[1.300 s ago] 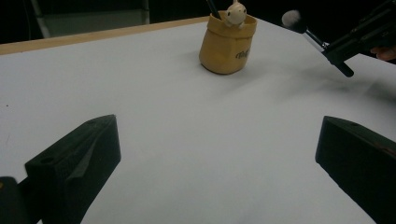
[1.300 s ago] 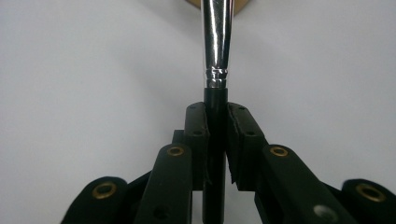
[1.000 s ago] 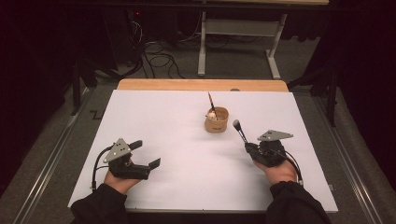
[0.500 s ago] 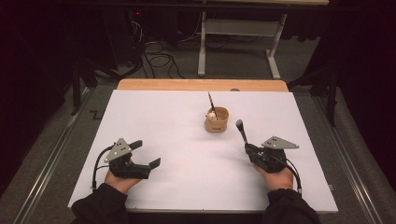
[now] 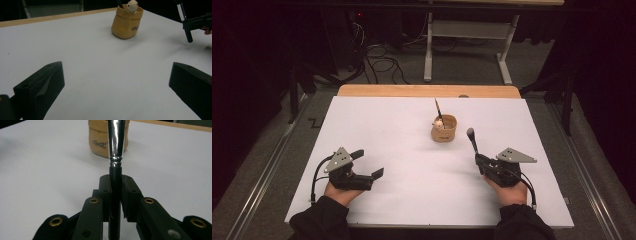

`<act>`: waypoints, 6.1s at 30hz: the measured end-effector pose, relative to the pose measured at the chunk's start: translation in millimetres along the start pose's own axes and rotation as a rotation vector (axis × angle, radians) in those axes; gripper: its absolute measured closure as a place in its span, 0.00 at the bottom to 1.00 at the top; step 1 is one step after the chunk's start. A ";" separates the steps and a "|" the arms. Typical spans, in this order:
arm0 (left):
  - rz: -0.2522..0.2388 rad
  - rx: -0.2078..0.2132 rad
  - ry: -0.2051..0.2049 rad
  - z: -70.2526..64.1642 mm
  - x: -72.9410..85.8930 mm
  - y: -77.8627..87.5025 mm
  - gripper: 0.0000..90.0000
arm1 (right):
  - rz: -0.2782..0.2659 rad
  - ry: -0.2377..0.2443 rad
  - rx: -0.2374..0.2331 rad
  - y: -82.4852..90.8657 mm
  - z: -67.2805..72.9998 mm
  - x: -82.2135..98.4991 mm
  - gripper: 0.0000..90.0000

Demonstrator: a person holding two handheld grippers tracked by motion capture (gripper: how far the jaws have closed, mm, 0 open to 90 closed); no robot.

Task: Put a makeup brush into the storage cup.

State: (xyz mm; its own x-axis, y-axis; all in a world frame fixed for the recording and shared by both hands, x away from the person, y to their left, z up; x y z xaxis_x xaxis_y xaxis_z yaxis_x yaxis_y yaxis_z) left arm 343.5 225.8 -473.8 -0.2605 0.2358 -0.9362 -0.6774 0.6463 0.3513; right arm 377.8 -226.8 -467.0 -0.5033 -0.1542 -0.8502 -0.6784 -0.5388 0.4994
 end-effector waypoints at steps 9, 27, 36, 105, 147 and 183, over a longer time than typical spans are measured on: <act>-0.005 0.002 0.000 -0.2 -0.1 0.3 0.01 | -0.062 0.005 -0.011 4.1 0.3 0.4 0.90; -0.009 0.007 0.000 -0.4 -0.1 -0.3 0.01 | -0.171 -0.001 -0.017 9.7 1.1 1.2 0.90; -0.005 0.013 -0.003 -1.2 0.3 -2.2 0.01 | -0.215 0.009 -0.020 12.3 2.9 0.4 0.90; -0.069 0.172 -0.014 -50.0 -49.7 -64.0 0.02 | -0.249 0.128 -0.183 -27.3 81.9 -30.5 0.90; -0.148 0.252 0.053 -58.8 -58.5 -54.7 0.40 | -0.221 0.191 -0.304 -43.4 125.2 -8.5 0.90; -0.176 0.282 0.046 -58.9 -57.8 -52.9 0.84 | -0.195 0.214 -0.325 -49.3 133.0 -3.6 0.90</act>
State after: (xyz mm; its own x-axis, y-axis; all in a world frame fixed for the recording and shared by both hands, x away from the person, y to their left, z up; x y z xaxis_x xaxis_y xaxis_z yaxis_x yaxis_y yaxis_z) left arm 353.9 135.2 -437.8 -0.1916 0.0741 -0.9787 -0.4998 0.8508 0.1623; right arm 342.0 -89.6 -466.3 -0.2371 -0.1738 -0.9558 -0.5284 -0.8025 0.2770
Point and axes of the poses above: each handheld gripper's, and its own axes: y roughly backward along the jaws, x roughly out of its underside, z roughly to its left, the point moved 1 cm from there along -y, roughly forward along the jaws, and after that the axes turned 8 degrees about -y, right-handed, at the moved point
